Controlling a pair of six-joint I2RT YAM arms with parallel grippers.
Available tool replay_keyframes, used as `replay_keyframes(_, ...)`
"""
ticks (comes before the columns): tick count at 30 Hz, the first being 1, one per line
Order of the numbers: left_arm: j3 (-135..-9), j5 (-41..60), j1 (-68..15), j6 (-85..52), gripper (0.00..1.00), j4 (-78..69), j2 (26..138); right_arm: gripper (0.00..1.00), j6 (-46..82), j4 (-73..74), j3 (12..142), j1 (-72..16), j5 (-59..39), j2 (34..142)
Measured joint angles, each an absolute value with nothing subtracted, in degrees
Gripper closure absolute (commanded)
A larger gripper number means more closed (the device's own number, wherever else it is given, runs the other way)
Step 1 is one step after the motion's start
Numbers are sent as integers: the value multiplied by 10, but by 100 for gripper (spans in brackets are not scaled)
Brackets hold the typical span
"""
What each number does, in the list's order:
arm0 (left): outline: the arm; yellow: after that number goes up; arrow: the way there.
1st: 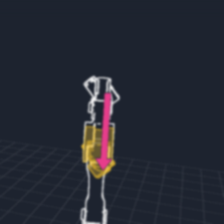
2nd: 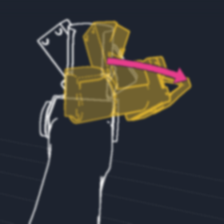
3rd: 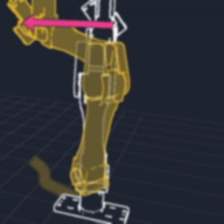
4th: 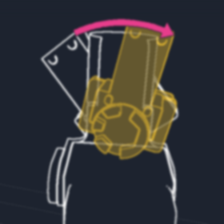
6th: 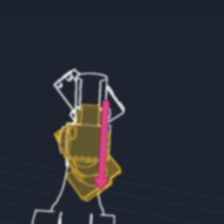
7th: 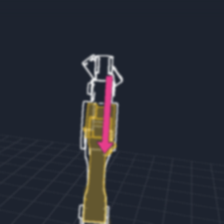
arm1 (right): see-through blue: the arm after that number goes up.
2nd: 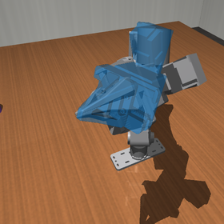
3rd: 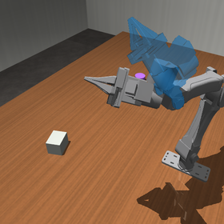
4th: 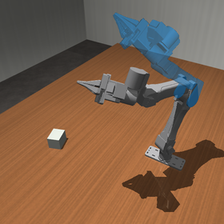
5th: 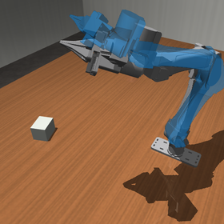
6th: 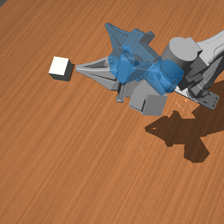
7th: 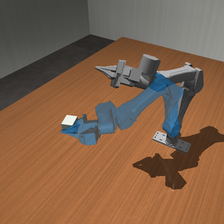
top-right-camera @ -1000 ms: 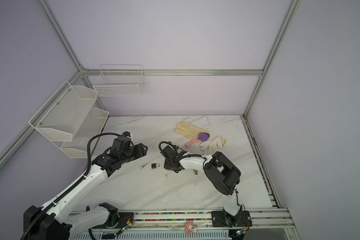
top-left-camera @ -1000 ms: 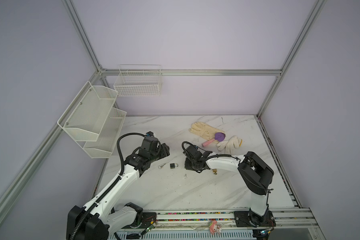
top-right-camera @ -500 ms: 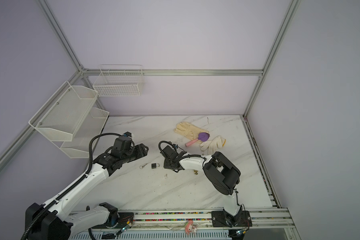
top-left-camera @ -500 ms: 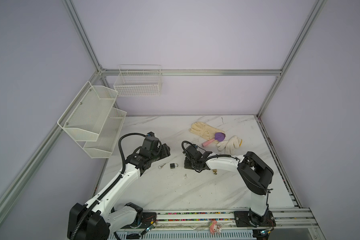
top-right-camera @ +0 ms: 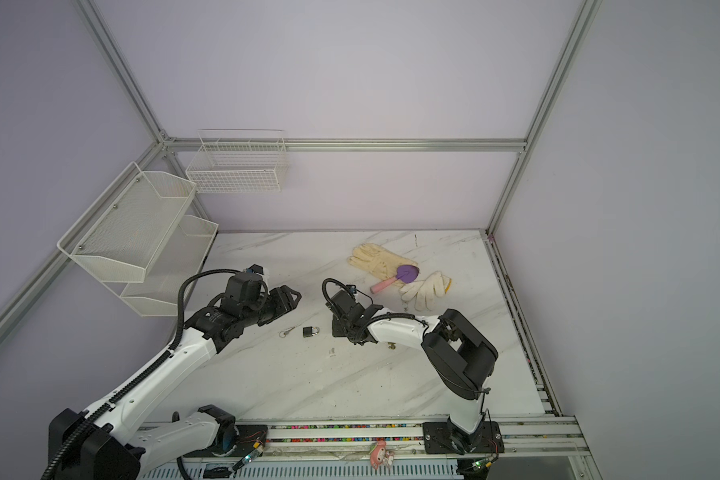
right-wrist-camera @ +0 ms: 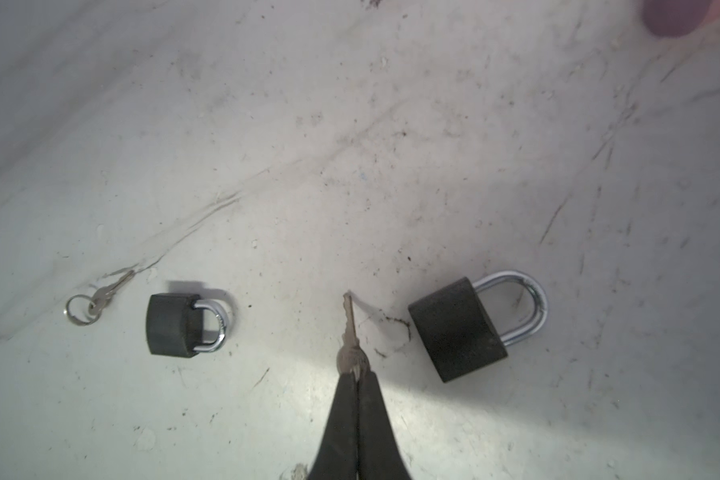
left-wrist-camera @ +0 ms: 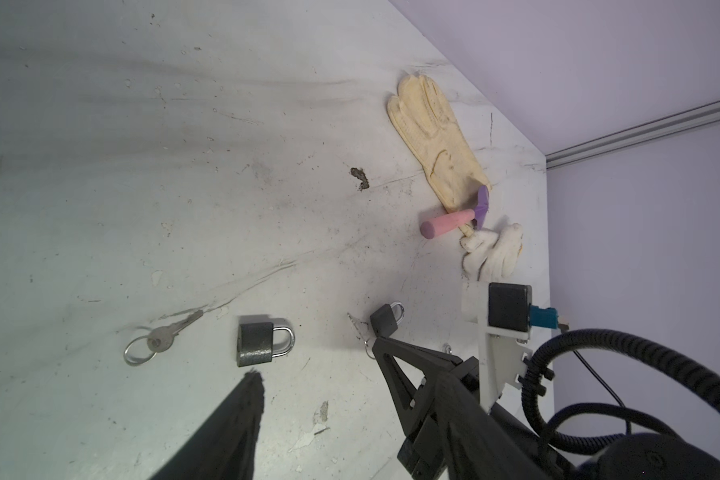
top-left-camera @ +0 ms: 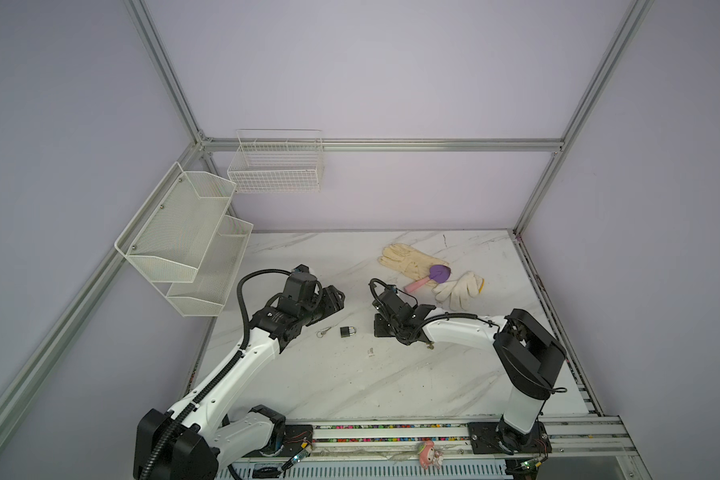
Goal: Unlock with the key
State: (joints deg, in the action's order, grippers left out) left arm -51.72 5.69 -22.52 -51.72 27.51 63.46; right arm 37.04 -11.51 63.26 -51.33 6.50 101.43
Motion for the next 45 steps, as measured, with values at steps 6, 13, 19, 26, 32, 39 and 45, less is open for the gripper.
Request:
replay_keyframes(6, -475, 93, -225, -611, 34, 215, 594, 100, 328, -101, 618, -512, 63, 940)
replay_keyframes(13, -389, 133, -225, -785, 34, 74, 581, 100, 305, -75, 613, -511, 52, 860)
replay_keyframes(19, -367, 137, -226, -919, 32, -24, 588, 100, 308, -58, 630, -511, 29, 841)
replay_keyframes(26, -367, 130, -241, -1032, 29, -117, 607, 100, 332, -8, 648, -515, 1, 838)
replay_keyframes(32, -367, 112, -271, -1101, 29, -147, 623, 100, 349, 29, 657, -525, -3, 838)
replay_keyframes(39, -367, 72, -298, -1157, 31, -191, 644, 100, 355, 61, 670, -533, -11, 843)
replay_keyframes(45, -367, 38, -298, -1177, 36, -205, 643, 100, 355, 67, 670, -534, -13, 845)
